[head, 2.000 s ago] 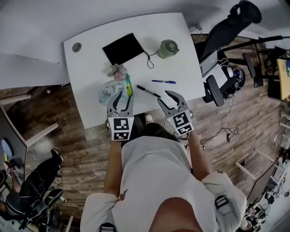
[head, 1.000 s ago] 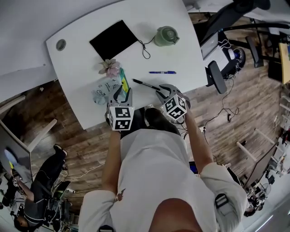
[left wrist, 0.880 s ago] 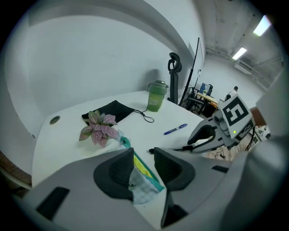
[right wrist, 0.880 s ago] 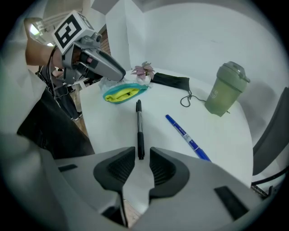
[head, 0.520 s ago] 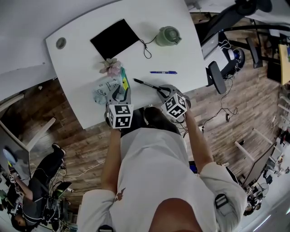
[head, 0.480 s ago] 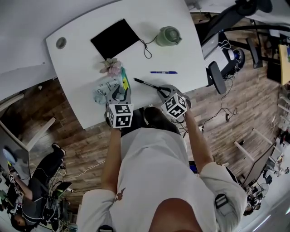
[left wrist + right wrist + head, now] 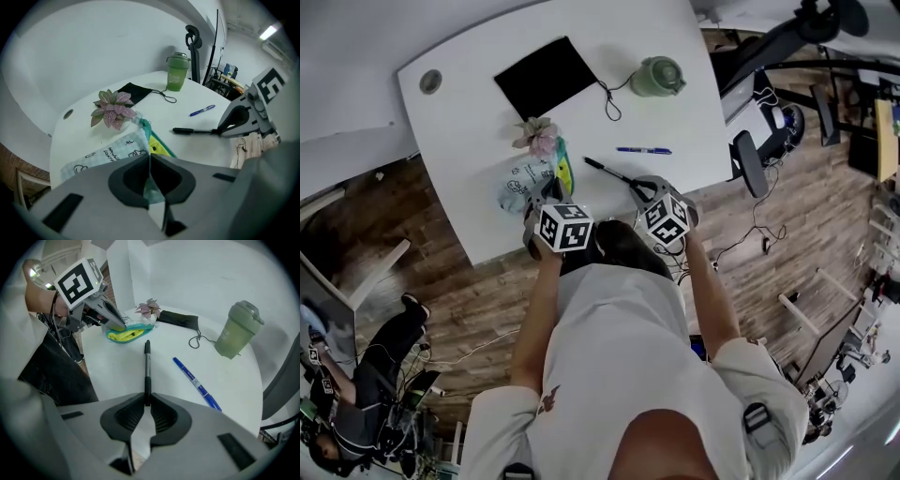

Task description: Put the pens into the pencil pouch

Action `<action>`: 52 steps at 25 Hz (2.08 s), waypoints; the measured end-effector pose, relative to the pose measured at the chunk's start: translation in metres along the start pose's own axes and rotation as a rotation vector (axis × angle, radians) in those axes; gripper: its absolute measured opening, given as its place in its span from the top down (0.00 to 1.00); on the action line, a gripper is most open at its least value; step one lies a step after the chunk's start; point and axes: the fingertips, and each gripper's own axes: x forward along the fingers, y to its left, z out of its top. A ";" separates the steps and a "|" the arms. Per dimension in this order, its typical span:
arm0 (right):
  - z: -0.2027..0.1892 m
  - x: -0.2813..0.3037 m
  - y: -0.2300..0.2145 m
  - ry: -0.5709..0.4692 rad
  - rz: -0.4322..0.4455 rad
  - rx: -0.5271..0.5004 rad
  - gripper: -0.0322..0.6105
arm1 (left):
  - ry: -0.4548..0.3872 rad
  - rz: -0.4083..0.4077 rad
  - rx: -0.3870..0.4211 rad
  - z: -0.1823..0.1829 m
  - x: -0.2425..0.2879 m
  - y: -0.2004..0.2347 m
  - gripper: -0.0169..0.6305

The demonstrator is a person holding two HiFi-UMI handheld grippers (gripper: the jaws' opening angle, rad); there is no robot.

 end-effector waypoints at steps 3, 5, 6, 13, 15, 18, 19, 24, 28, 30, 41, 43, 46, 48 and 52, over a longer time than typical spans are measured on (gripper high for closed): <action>0.004 -0.001 0.000 -0.010 0.004 0.010 0.88 | -0.028 -0.039 -0.041 0.005 -0.006 0.001 0.97; 0.011 -0.002 0.000 -0.025 0.006 0.010 0.88 | -0.054 -0.061 -0.065 0.009 -0.013 0.002 0.97; 0.015 -0.003 0.001 -0.032 0.008 0.003 0.88 | -0.068 -0.069 -0.077 0.010 -0.017 0.003 0.97; 0.038 -0.017 0.004 -0.064 0.039 -0.086 0.88 | -0.131 -0.090 -0.170 0.019 -0.038 0.010 0.97; 0.043 -0.023 0.003 -0.074 0.046 -0.114 0.88 | -0.149 -0.089 -0.198 0.023 -0.042 0.012 0.97; 0.053 -0.034 0.005 -0.098 0.068 -0.164 0.88 | -0.172 -0.073 -0.230 0.025 -0.050 0.016 0.97; 0.057 -0.038 0.006 -0.104 0.080 -0.184 0.89 | -0.178 -0.065 -0.240 0.026 -0.052 0.017 0.97; 0.069 -0.046 0.010 -0.110 0.134 -0.307 0.88 | -0.196 -0.022 -0.279 0.031 -0.061 0.021 0.97; 0.072 -0.046 0.010 -0.074 0.153 -0.399 0.88 | -0.205 -0.001 -0.294 0.033 -0.068 0.022 0.97; 0.075 -0.045 0.011 -0.060 0.163 -0.430 0.88 | -0.211 0.004 -0.302 0.033 -0.071 0.022 0.97; 0.098 -0.027 0.022 0.008 0.193 -0.554 0.88 | -0.245 -0.019 -0.343 0.040 -0.079 0.023 0.97; 0.103 -0.025 0.025 0.013 0.194 -0.564 0.88 | -0.253 -0.027 -0.347 0.041 -0.080 0.023 0.97; 0.112 -0.023 0.029 0.017 0.197 -0.581 0.88 | -0.271 -0.040 -0.359 0.042 -0.080 0.024 0.97; 0.117 -0.021 0.031 0.018 0.199 -0.591 0.88 | -0.278 -0.048 -0.364 0.044 -0.080 0.024 0.97; 0.122 -0.017 0.033 0.027 0.203 -0.603 0.88 | -0.287 -0.064 -0.376 0.044 -0.079 0.023 0.97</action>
